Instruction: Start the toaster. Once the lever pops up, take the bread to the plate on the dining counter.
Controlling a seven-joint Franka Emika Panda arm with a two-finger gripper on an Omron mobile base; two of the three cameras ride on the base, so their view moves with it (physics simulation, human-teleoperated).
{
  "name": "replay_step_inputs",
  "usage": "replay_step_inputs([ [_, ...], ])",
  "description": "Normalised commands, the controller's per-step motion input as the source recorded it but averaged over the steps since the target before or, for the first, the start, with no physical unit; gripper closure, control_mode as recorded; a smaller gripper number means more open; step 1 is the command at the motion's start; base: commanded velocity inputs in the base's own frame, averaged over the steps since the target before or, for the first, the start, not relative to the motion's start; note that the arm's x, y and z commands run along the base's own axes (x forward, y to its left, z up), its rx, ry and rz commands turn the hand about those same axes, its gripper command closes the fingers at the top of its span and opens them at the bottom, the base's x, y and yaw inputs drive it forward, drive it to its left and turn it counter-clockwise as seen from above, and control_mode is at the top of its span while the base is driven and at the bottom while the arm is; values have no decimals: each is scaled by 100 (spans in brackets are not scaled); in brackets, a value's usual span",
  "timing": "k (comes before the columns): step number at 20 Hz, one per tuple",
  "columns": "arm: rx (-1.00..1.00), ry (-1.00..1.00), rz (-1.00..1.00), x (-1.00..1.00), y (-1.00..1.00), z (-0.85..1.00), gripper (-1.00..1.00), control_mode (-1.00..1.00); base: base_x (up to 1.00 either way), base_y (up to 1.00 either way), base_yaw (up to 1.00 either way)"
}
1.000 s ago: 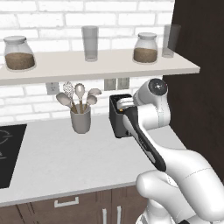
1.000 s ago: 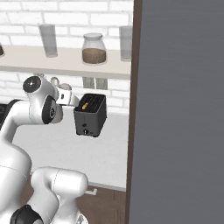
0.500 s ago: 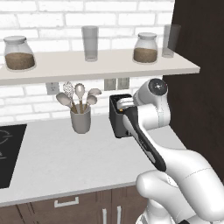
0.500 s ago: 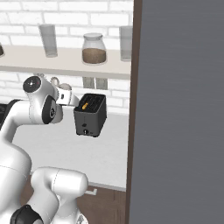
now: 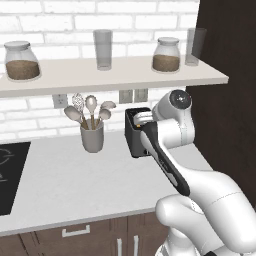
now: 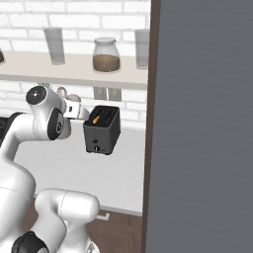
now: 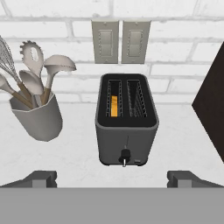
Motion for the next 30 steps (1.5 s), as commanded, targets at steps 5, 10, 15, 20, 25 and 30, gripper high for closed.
replay_step_inputs([
  [5, 0, 0, 0, 0, 0, 0, -100, -100, 0, 0, 0],
  [10, 0, 0, 0, 0, 0, 0, -100, -100, 0, 0, 0],
  [15, 0, 0, 0, 0, 0, 0, -100, -100, 0, 0, 0],
  [20, 0, 0, 0, 0, 0, 0, -100, -100, 0, 0, 0],
  [25, 0, 0, 0, 0, 0, 0, -100, -100, 0, 0, 0],
  [30, 0, 0, 0, 0, 0, 0, -100, -100, 0, 0, 0],
])
